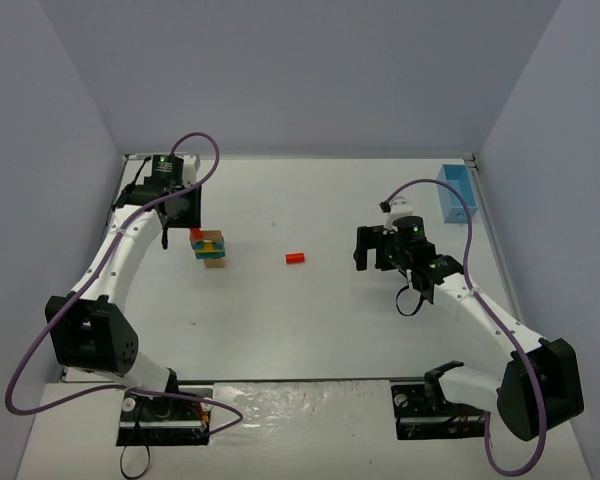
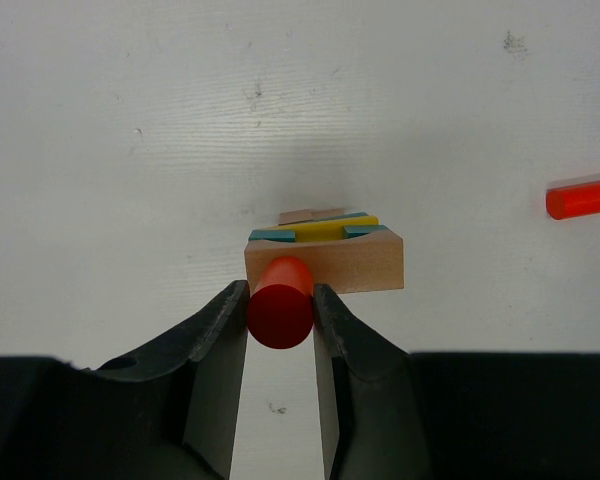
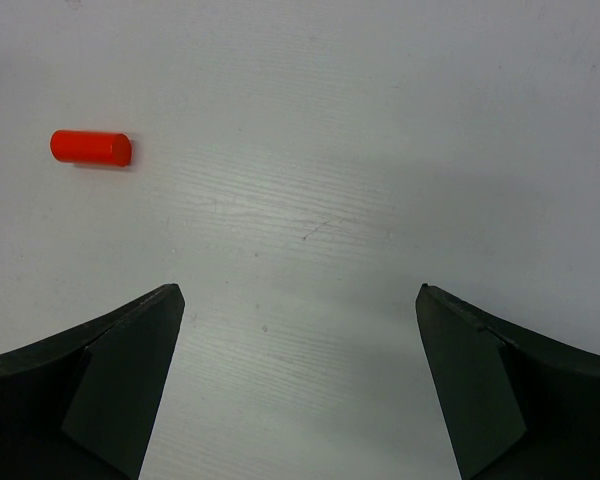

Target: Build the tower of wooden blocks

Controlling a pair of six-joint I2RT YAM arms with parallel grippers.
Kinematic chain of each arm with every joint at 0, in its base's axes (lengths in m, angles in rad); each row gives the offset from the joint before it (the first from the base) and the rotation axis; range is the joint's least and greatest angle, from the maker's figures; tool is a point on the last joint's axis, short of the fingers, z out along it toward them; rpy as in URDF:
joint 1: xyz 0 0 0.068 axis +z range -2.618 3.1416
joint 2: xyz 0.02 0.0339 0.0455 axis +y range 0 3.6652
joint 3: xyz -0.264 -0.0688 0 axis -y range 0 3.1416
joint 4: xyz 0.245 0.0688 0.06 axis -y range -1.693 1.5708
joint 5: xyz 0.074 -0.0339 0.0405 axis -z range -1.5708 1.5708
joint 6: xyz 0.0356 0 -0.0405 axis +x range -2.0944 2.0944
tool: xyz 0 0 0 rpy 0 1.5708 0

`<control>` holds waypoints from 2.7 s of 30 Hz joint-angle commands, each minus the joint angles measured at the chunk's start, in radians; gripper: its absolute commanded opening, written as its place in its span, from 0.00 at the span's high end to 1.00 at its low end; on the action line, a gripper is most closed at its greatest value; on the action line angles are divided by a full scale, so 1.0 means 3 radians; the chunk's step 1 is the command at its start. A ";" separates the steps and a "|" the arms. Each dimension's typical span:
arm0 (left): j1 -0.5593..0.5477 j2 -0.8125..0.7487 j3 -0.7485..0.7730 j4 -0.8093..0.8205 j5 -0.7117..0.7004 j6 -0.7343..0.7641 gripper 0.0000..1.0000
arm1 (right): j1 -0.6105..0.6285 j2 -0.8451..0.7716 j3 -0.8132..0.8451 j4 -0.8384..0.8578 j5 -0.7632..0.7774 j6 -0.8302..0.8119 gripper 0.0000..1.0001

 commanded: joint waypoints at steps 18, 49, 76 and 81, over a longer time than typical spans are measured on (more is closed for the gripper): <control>0.0028 -0.0184 0.0011 0.0098 0.0067 0.0024 0.83 | -0.0020 -0.0002 0.0026 0.0136 -0.0043 -0.0027 0.00; 0.0006 -0.0184 0.0031 0.0052 0.0001 0.0022 0.66 | -0.0031 0.0015 0.0040 0.0141 -0.0081 -0.0030 0.00; -0.0018 -0.1401 -0.0278 -0.0092 0.0178 -0.0187 0.49 | 0.0533 0.1098 0.0829 0.0154 -0.1127 -0.0997 0.03; -0.0017 -0.1689 -0.0579 -0.0215 0.0228 -0.0215 0.49 | 0.0538 0.1693 0.1222 0.0110 -0.1542 -0.1440 0.03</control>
